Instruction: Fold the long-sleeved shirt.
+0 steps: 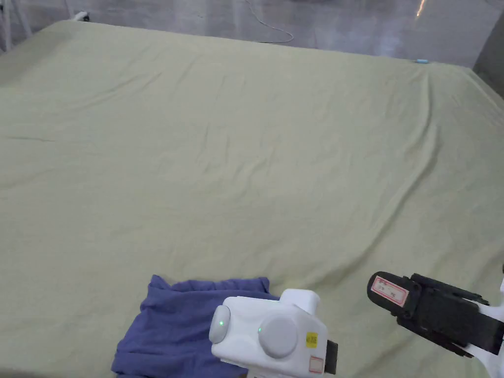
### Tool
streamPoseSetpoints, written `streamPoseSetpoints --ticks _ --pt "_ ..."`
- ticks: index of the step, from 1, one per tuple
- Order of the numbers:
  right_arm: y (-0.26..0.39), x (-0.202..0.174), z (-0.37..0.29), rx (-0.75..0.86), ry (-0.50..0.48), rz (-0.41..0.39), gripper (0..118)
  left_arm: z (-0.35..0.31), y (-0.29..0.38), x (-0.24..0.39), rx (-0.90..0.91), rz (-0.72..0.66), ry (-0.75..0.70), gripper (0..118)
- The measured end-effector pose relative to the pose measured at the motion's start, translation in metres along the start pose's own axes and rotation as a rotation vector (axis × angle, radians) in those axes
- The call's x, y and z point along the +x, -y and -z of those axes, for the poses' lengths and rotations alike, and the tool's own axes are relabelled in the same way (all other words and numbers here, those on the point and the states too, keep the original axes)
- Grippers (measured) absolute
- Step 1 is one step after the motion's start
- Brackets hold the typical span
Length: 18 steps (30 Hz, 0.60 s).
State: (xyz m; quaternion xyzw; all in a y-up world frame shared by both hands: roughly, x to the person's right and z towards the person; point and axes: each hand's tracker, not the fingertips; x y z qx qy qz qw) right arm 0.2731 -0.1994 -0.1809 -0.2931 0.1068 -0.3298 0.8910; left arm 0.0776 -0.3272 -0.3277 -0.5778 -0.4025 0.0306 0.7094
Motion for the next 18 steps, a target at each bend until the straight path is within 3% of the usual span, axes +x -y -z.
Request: streamPoseSetpoints --ticks 2,4,8,10,16,18 --pt "-0.004 -0.003 -0.002 0.03 -0.023 0.009 0 -0.029 -0.01 -0.02 0.059 -0.096 0.112 0" --pt "-0.008 -0.006 0.005 0.041 -0.042 0.031 0 -0.068 -0.019 -0.046 0.122 -0.153 0.125 0" --pt "-0.01 -0.003 0.045 -0.054 -0.03 0.092 0 -0.144 -0.029 -0.111 0.243 -0.195 -0.071 0" --pt "-0.005 -0.002 0.079 -0.147 0.032 0.067 0 -0.164 -0.03 -0.145 0.226 -0.204 -0.143 0" --pt "0.02 0.002 0.178 -0.391 0.165 -0.02 0 -0.123 -0.027 -0.196 0.041 -0.231 -0.097 0" --pt "0.027 0.003 0.207 -0.486 0.265 -0.033 0 -0.099 -0.027 -0.204 -0.007 -0.25 -0.116 0"
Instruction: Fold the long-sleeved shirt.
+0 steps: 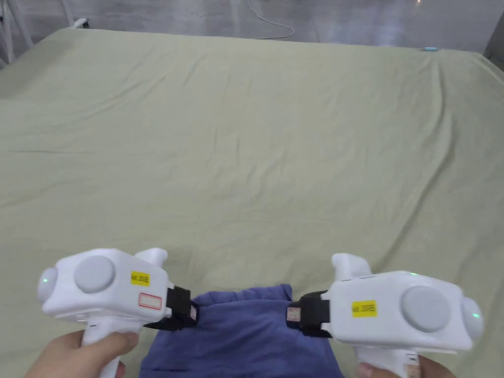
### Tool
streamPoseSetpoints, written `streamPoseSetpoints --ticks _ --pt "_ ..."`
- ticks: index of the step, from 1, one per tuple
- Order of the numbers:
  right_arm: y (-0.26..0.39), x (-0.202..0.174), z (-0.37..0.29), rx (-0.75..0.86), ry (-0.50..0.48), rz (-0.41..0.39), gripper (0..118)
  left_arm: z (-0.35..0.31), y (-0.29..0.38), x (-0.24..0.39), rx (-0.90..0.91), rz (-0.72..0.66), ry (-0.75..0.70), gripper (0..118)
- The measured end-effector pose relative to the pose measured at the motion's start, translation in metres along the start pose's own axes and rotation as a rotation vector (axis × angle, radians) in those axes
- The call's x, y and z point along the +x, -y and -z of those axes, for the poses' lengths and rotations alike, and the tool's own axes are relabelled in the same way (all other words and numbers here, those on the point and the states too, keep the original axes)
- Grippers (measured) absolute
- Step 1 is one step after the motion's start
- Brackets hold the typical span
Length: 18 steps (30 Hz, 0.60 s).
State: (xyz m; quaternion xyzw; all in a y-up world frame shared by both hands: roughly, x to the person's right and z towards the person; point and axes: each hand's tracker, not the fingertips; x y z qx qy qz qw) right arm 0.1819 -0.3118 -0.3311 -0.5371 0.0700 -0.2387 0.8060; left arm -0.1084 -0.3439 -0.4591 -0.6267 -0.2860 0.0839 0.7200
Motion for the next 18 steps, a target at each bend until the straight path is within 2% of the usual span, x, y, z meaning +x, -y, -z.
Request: streamPoseSetpoints --ticks 3,5,6,9,12,15,17,18 --pt "-0.003 -0.006 0.034 -0.062 0.083 -0.017 0 0.013 -0.003 -0.017 0.094 -0.025 -0.134 0" --pt "0.001 -0.007 0.053 -0.106 0.171 -0.013 0 0.009 -0.004 -0.031 0.098 -0.13 -0.037 0" --pt "0.004 -0.007 0.063 -0.117 0.197 -0.021 0 0.005 -0.003 -0.032 0.095 -0.14 -0.009 0" --pt "0.012 0.002 0.083 -0.08 0.176 -0.027 0 -0.022 0.0 -0.028 0.111 -0.07 -0.062 0" --pt "0.008 0.01 0.079 -0.075 0.131 0.047 0 -0.052 0.003 -0.039 0.129 -0.082 -0.028 0" --pt "0.006 0.014 0.083 -0.079 0.12 0.031 0 -0.054 0.005 -0.051 0.031 -0.114 0.047 0" --pt "0.001 0.016 0.082 -0.09 0.109 0.032 0 -0.037 0.003 -0.06 -0.078 -0.068 0.112 0" --pt "-0.001 0.018 0.082 -0.098 0.102 0.037 0 -0.029 0.003 -0.062 -0.097 -0.09 0.129 17"
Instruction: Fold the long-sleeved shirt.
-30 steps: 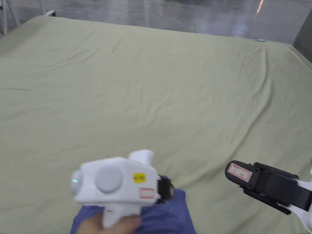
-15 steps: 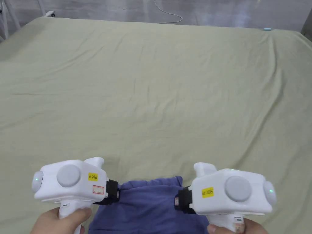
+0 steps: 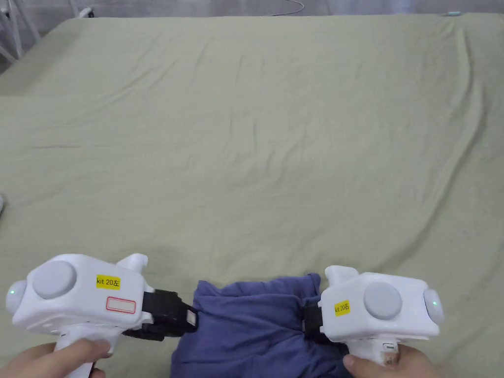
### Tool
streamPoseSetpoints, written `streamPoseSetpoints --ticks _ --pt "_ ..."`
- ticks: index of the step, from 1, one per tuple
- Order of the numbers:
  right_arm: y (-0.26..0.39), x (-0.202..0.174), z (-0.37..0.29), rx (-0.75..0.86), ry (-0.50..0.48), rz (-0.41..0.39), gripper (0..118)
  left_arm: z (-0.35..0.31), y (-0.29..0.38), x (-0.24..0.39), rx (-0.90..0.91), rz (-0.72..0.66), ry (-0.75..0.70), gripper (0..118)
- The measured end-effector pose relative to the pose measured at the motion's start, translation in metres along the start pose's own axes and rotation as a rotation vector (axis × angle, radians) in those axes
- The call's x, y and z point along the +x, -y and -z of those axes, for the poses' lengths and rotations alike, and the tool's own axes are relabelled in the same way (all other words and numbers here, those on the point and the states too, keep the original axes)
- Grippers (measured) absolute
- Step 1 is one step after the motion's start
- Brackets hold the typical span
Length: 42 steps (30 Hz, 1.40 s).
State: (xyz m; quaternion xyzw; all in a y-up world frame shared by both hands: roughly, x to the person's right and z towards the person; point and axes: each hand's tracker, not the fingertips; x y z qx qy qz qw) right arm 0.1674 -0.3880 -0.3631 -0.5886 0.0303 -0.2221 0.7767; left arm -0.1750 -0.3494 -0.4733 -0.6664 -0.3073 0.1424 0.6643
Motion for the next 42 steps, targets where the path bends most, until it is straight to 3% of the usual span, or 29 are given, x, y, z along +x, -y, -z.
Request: streamPoseSetpoints --ticks 1,2,3,5,9,10,13,14,15,17,23,25,27,30,32,36,38,42 --pt "-0.002 0.002 0.0 -0.007 -0.01 0.005 0 0.009 -0.002 -0.004 -0.008 -0.037 0.022 56" --pt "-0.002 0.004 0.0 -0.011 -0.023 0.014 0 0.019 -0.003 -0.008 -0.018 -0.062 0.04 108" --pt "-0.002 0.008 0.0 -0.014 -0.043 0.03 0 0.03 -0.006 -0.017 -0.018 -0.091 0.058 118" --pt "-0.002 0.014 0.0 -0.011 -0.078 0.044 0 0.043 -0.008 -0.021 0.013 -0.154 0.066 118" --pt "0.003 0.028 0.001 0.007 -0.167 0.157 0 0.038 -0.008 -0.013 0.026 -0.081 0.075 118" --pt "0.005 0.029 0.001 0.013 -0.179 0.18 0 0.035 -0.003 -0.005 0.038 -0.057 0.072 111" --pt "0.007 0.025 0.0 0.022 -0.166 0.189 0 0.037 0.01 0.009 0.067 -0.004 -0.026 44" --pt "0.007 0.022 -0.001 0.026 -0.159 0.189 0 0.043 0.013 0.007 0.058 -0.025 0.008 21" --pt "0.008 0.021 -0.001 0.03 -0.153 0.191 0 0.051 0.014 -0.003 0.035 -0.106 0.094 12" --pt "0.008 0.022 -0.001 0.036 -0.149 0.2 0 0.071 0.021 -0.017 -0.01 -0.266 0.294 10" --pt "0.012 0.016 -0.023 0.066 -0.158 0.216 0 0.017 0.016 -0.01 0.165 -0.18 0.129 6" --pt "0.009 0.0 -0.04 0.129 -0.127 0.174 0 -0.013 0.007 -0.014 0.186 -0.187 0.19 6" --pt "0.003 -0.022 -0.053 0.18 -0.161 0.164 0 -0.042 0.0 -0.015 0.191 -0.187 0.204 6" --pt "-0.008 -0.065 -0.068 0.235 -0.301 0.109 0 -0.077 -0.012 -0.03 0.195 -0.182 0.216 5" --pt "-0.01 -0.1 -0.073 0.259 -0.308 0.074 0 -0.104 -0.02 -0.051 0.222 -0.209 0.114 5" --pt "-0.003 -0.156 -0.068 0.207 -0.373 -0.072 0 -0.15 -0.026 -0.101 0.235 -0.249 -0.105 5" --pt "0.003 -0.17 -0.063 0.19 -0.402 -0.146 0 -0.173 -0.025 -0.128 0.282 -0.287 -0.177 5" --pt "0.015 -0.181 -0.062 0.181 -0.334 -0.206 0 -0.203 -0.026 -0.182 0.351 -0.365 -0.354 7"
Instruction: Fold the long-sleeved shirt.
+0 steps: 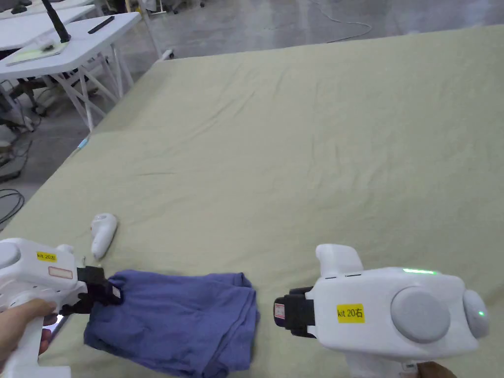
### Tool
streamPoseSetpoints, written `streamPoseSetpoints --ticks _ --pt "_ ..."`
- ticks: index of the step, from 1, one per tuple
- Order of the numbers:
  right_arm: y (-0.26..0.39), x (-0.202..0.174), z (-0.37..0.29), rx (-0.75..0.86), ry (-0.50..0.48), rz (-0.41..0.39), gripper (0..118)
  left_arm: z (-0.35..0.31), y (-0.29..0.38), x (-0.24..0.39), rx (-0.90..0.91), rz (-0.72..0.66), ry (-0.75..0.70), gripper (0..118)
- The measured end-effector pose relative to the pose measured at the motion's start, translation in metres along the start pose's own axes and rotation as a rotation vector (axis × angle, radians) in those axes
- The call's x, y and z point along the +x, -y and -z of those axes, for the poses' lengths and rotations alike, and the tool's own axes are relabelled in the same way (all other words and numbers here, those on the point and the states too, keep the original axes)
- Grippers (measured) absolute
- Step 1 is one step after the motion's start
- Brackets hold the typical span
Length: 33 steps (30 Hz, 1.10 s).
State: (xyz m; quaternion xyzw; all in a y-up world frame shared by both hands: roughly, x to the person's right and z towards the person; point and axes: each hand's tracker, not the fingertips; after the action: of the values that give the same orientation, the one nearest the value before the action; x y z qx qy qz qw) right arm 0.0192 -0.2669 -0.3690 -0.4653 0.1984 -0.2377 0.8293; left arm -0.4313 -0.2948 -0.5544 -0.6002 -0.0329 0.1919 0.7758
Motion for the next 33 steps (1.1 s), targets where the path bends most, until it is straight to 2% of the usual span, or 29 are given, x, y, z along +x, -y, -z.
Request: streamPoseSetpoints --ticks 1,2,3,4,9,12,15,16,17,18,19,22,24,27,30,33 --pt "0.001 -0.001 0.0 -0.004 0.004 -0.006 0 0.001 -0.001 -0.007 0.022 0.003 -0.091 20" --pt "0.002 0.001 0.0 -0.007 0.004 -0.006 0 0.001 -0.001 -0.012 0.044 0.027 -0.163 49" --pt "0.001 0.003 -0.002 -0.011 0.003 -0.004 0 -0.001 -0.002 -0.015 0.086 0.078 -0.232 87" --pt "0.001 0.006 -0.004 -0.015 0.005 -0.001 0 -0.002 -0.002 -0.017 0.116 0.107 -0.277 117" --pt "-0.003 0.012 -0.021 0.011 0.048 -0.002 0 -0.031 0.003 -0.013 0.252 0.059 -0.27 118" --pt "-0.007 0.013 -0.038 0.042 0.057 0.001 0 -0.043 0.016 0.018 0.227 0.1 -0.17 118" --pt "-0.015 0.016 -0.068 0.093 0.092 -0.006 0 -0.062 0.033 0.069 0.176 0.197 -0.096 118" --pt "-0.019 0.018 -0.085 0.136 0.109 -0.007 0 -0.073 0.042 0.091 0.212 0.233 -0.047 105" --pt "-0.023 0.02 -0.103 0.175 0.13 -0.008 0 -0.085 0.05 0.112 0.254 0.272 0.005 72" --pt "-0.027 0.022 -0.12 0.215 0.149 -0.015 0 -0.096 0.058 0.135 0.29 0.318 0.026 20" --pt "-0.031 0.023 -0.142 0.272 0.176 -0.027 0 -0.111 0.069 0.16 0.358 0.358 0.05 0" --pt "-0.039 0.02 -0.209 0.453 0.302 -0.079 0 -0.16 0.11 0.234 0.57 0.519 0.096 0" --pt "-0.042 0.01 -0.247 0.579 0.418 -0.138 0 -0.186 0.137 0.277 0.712 0.603 0.096 0" --pt "-0.042 -0.002 -0.294 0.758 0.546 -0.191 0 -0.207 0.17 0.321 0.866 0.604 0.182 0" --pt "-0.036 -0.009 -0.329 0.872 0.633 -0.249 0 -0.22 0.203 0.351 0.988 0.585 0.285 0" --pt "-0.03 -0.011 -0.349 0.916 0.747 -0.271 0 -0.224 0.227 0.373 1.005 0.585 0.272 0"
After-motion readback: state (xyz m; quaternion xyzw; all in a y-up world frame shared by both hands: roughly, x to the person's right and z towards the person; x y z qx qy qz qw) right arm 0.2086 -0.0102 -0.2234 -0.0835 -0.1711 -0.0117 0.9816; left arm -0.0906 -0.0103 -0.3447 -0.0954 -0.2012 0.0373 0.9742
